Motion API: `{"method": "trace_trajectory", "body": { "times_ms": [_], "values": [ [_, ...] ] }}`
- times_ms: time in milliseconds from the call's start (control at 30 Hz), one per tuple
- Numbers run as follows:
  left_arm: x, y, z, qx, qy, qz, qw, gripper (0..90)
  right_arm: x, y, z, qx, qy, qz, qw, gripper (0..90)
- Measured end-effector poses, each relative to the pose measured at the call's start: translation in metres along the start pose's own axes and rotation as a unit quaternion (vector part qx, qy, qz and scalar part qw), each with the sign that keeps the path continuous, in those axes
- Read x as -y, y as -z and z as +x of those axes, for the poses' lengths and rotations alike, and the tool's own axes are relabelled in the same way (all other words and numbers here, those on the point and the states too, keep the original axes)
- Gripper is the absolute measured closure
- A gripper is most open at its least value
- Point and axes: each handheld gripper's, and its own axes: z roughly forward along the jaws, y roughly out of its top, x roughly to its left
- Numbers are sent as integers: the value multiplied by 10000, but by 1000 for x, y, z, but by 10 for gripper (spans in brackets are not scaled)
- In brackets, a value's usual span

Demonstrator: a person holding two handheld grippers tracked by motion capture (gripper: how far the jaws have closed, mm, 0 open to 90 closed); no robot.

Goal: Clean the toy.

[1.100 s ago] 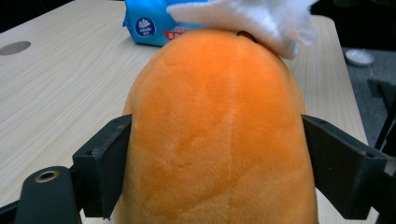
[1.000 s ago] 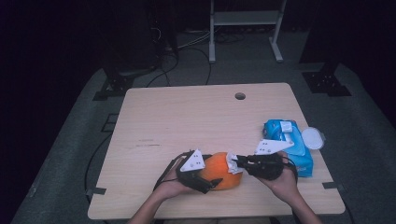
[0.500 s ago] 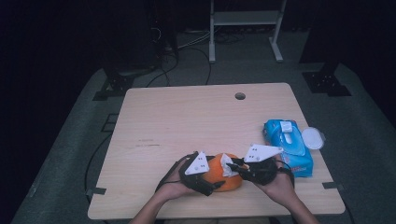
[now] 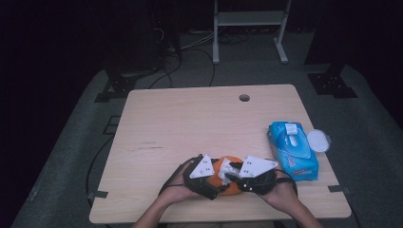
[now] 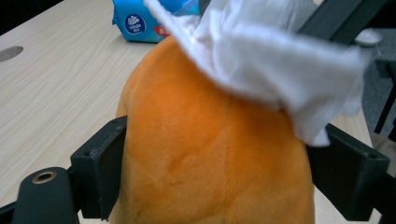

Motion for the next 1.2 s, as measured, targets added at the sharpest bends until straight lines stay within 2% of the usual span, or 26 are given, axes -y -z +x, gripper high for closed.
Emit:
{"method": "trace_trajectory", "body": {
  "times_ms": [67, 200, 333, 433, 467, 500, 533, 567, 600, 700, 767, 867, 900, 967, 1000, 1033, 1067, 1100, 1133, 1200],
  "values": [
    [-1, -1, -2, 2, -99, 85, 9999, 145, -1, -2, 2, 10, 100, 52, 9999, 604],
    [0, -1, -3, 4, -149, 159, 9998, 144, 0, -10, 4, -97, 49, 111, 9999, 614],
    [1, -2, -2, 33, -124, 139, 9998, 131, 1, -15, 6, -77, -140, 285, 9995, 716],
    [1, 0, 3, 70, 90, 75, 9999, 80, 3, -13, 3, -150, -289, 254, 9991, 747],
    [1, 0, 3, 70, 90, 75, 9999, 68, 3, -13, 3, -150, -289, 254, 9991, 747],
    [1, 2, 5, 90, 215, 23, 9997, 65, 4, -11, 0, -228, -467, 218, 9984, 755],
    [2, 4, 8, 113, 348, -66, 9993, 65, 5, -10, -1, -261, -522, 202, 9981, 758],
    [2, 4, 8, 113, 348, -66, 9993, 65, 5, -10, -1, -261, -522, 202, 9981, 758],
    [2, 5, 8, 122, 420, -57, 9990, 66, 5, -7, -4, -331, -675, 152, 9971, 763],
    [2, 6, 7, 146, 325, -87, 9993, 116, 5, -2, -9, -417, -795, 93, 9959, 773],
    [2, 7, 8, 169, 330, -133, 9992, 134, 6, 3, -13, -465, -841, 50, 9954, 789],
    [4, 7, 9, 125, 337, -72, 9993, 133, 8, 9, -17, -450, -901, 9, 9949, 802],
    [6, 8, 11, 138, 439, -97, 9989, 133, 12, 17, -24, -346, -997, 15, 9944, 804],
    [5, 8, 10, 140, 364, -122, 9992, 138, 18, 22, -33, -242, -1179, 7, 9927, 804],
    [5, 8, 10, 140, 364, -122, 9992, 141, 18, 22, -33, -242, -1179, 7, 9927, 804],
    [2, 5, 6, 135, 251, -149, 9995, 142, 23, 25, -40, -270, -1388, -78, 9899, 804],
    [2, 5, 6, 135, 251, -149, 9995, 142, 23, 25, -40, -270, -1388, -78, 9899, 804],
    [-2, 2, 2, 137, 122, -162, 9997, 143, 20, 24, -39, -369, -1473, -215, 9882, 804],
    [-3, 1, 0, 146, 69, -162, 9997, 142, 16, 23, -37, -464, -1453, -270, 9879, 804],
    [-3, 0, -1, 140, 55, -148, 9998, 138, 12, 20, -34, -498, -1373, -261, 9889, 803]
  ]
}}
